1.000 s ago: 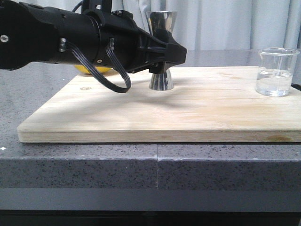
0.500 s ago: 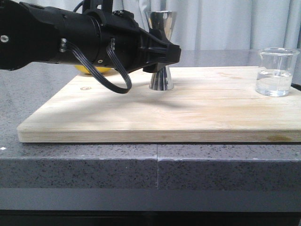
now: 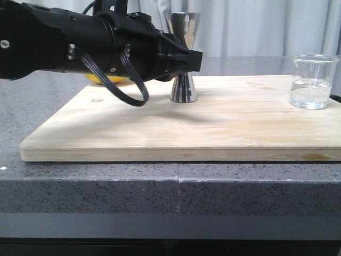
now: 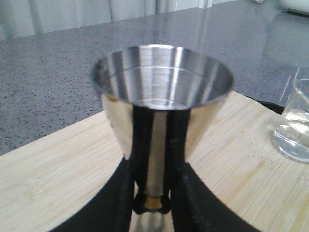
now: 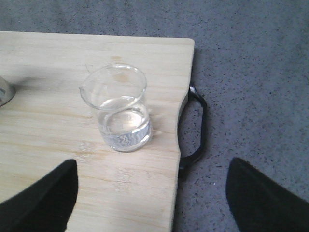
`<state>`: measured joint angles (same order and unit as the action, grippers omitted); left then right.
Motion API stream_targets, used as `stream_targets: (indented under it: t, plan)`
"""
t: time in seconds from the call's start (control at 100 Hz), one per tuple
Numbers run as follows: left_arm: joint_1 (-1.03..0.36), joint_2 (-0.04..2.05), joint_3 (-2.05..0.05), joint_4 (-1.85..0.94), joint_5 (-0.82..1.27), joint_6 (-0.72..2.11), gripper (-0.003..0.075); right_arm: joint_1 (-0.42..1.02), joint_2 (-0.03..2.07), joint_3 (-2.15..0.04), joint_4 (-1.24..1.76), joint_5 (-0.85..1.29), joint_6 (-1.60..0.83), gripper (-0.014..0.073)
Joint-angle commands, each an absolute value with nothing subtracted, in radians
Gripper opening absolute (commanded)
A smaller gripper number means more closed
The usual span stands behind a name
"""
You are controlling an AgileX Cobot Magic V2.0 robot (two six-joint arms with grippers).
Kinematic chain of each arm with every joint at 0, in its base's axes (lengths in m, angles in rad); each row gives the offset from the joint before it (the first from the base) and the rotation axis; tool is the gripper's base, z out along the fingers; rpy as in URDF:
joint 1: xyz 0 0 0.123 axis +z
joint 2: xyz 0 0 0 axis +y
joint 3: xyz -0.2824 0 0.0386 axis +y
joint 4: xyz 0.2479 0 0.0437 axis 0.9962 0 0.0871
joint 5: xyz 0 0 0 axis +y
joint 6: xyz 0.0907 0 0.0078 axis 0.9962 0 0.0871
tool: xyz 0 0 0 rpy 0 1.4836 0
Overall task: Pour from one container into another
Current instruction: 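Reach the right gripper to the glass beaker and grasp it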
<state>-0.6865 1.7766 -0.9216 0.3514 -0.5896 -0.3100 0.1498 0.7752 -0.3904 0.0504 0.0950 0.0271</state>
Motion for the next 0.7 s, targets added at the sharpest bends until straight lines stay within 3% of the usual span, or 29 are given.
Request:
stream_targets:
  t: [0.0, 0.32, 0.69]
  plan:
    - [-0.687, 1.738, -0.95, 0.34, -0.669, -0.316, -0.0001, 0.15, 0.777, -0.4, 0.036, -0.009, 0.015, 0.0567]
    - [-0.687, 1.738, -0.95, 0.34, -0.718, -0.316, -0.0021, 0.212, 0.79, -0.386, 0.012, -0.039, 0.015, 0.0567]
    - [-0.687, 1.732, -0.95, 0.349, -0.728, -0.318, -0.0021, 0.224, 0.97, -0.386, 0.0, -0.189, 0.015, 0.0567]
